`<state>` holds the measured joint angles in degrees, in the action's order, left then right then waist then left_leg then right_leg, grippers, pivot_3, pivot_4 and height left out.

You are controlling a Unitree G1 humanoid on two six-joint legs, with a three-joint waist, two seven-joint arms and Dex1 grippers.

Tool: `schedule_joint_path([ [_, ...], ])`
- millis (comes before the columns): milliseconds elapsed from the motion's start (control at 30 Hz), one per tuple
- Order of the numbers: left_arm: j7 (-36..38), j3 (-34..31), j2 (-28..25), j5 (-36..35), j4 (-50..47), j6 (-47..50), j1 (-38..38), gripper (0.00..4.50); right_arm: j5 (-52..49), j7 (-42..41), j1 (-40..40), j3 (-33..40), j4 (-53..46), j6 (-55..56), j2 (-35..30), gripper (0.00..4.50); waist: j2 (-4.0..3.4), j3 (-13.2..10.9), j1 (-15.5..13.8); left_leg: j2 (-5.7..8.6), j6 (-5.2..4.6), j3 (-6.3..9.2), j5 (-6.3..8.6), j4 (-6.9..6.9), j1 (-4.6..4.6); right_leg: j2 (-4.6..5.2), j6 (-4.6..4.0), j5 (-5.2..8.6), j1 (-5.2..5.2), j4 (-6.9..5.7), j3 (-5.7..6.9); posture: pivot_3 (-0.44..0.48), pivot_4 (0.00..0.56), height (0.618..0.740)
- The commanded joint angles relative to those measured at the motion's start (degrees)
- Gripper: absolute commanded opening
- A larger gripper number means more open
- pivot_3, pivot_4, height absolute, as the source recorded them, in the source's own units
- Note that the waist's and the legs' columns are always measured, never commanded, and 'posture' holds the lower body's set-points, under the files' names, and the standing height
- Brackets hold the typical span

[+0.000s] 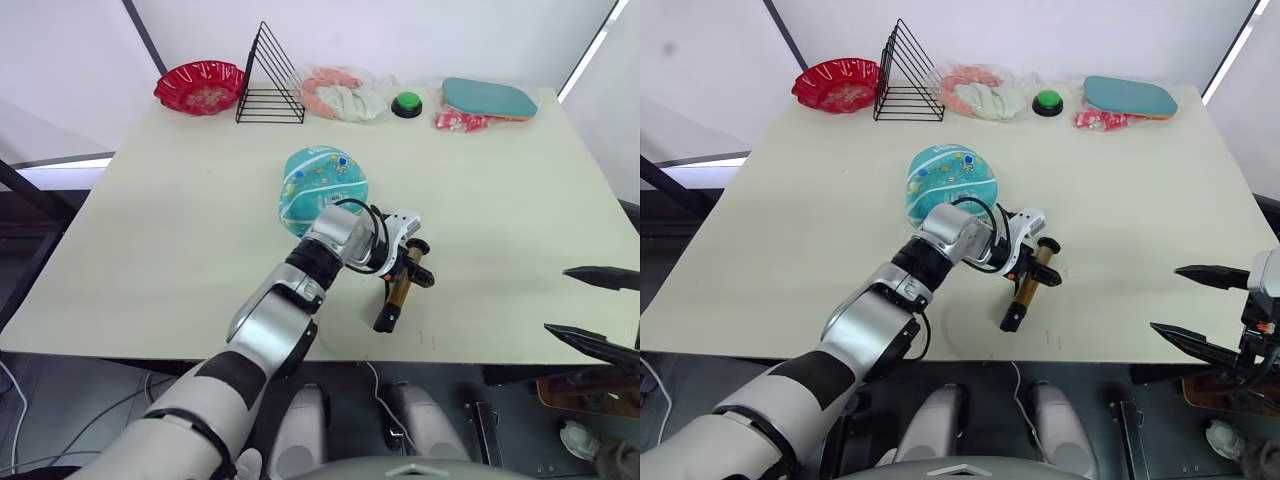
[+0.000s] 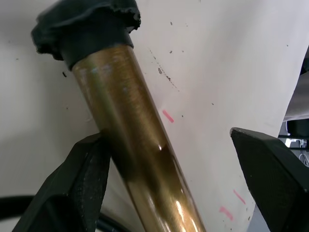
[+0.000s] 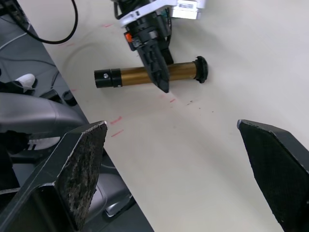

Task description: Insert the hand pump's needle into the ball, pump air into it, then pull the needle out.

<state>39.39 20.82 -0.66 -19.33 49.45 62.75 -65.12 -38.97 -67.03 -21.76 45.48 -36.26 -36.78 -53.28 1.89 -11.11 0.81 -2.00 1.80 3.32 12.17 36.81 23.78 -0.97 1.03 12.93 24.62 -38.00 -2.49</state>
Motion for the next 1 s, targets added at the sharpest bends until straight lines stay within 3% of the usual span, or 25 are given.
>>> schedule_joint_path([
  [33,1.8,-1.8,1.44,2.08,4.68,-1.85,-2.6,2.64,-0.26,0.69,-0.48,0.09,-1.98,1.21,0.27,4.5,0.0,0.0,0.01,0.01,0.0,0.0,0.0,0.0,0.0,0.0,0.0,0.0,0.0,0.0,0.0,0.0,0.15,0.74],
  [133,2.0,-4.78,1.92,1.92,6.29,-0.02,-4.0,1.11,-0.42,1.36,-0.77,-0.46,-2.8,1.33,0.53,4.5,0.0,0.0,0.01,0.0,-0.01,0.01,0.0,0.0,0.0,0.0,0.01,0.0,0.0,-0.01,0.01,0.0,0.15,0.74],
  [167,2.03,-5.87,1.76,1.62,5.8,1.21,-4.36,0.99,-0.49,1.68,-0.78,-0.72,-3.13,1.31,0.62,4.5,0.0,0.0,0.02,0.0,-0.01,0.01,0.0,0.0,0.0,0.0,0.01,0.0,0.0,-0.01,0.0,0.0,0.15,0.74],
  [267,2.1,-8.39,0.87,0.75,2.65,5.42,-4.56,0.99,-1.07,2.4,-1.02,-1.0,-4.25,1.11,0.83,4.5,0.0,0.0,0.06,0.0,-0.01,0.01,0.0,0.0,0.0,0.0,0.01,-0.01,0.0,-0.02,0.0,0.0,0.15,0.74],
  [467,0.07,-17.83,-2.7,-6.85,-18.39,22.49,-0.03,0.99,-6.67,8.7,4.09,-4.23,-7.54,-3.43,-0.65,4.5,-0.04,0.01,0.3,-0.03,0.0,0.01,0.0,0.02,-0.05,-0.01,0.01,-0.01,0.01,-0.14,0.0,0.0,0.15,0.74],
  [600,0.11,-22.59,-5.85,-11.98,-36.5,24.49,6.46,0.99,-18.54,23.97,17.22,-12.05,-7.18,-13.46,-1.09,4.5,-0.11,0.02,1.21,-0.04,0.0,-0.08,0.0,0.12,-0.11,0.02,0.02,-0.02,-0.01,-0.23,-0.08,0.0,0.15,0.74],
  [700,1.24,-22.07,-7.99,-12.69,-49.73,14.26,14.22,0.99,-24.7,34.88,25.37,-17.75,-5.93,-18.55,0.4,4.5,-0.11,0.02,1.22,-0.05,0.01,-0.03,0.0,0.29,-0.1,0.01,0.0,-0.01,0.01,-0.52,-0.08,0.0,0.15,0.74],
  [833,2.57,-19.08,-10.22,-10.07,-58.89,-0.57,23.53,0.99,-29.5,44.92,32.78,-22.76,-3.05,-22.3,2.45,4.5,-0.08,0.06,0.85,-0.05,0.01,-0.1,-0.01,0.38,-0.14,0.01,-0.01,-0.01,0.02,-0.7,-0.15,0.0,0.15,0.74],
  [1000,8.16,-13.03,-13.03,-3.7,-60.06,-25.17,33.93,0.99,-34.86,54.37,43.56,-28.66,3.84,-24.74,7.13,4.5,-0.1,0.05,0.71,-0.06,-0.02,-0.32,0.0,0.42,-0.16,0.01,-0.01,-0.02,0.03,-0.69,-0.34,0.0,0.15,0.74],
])
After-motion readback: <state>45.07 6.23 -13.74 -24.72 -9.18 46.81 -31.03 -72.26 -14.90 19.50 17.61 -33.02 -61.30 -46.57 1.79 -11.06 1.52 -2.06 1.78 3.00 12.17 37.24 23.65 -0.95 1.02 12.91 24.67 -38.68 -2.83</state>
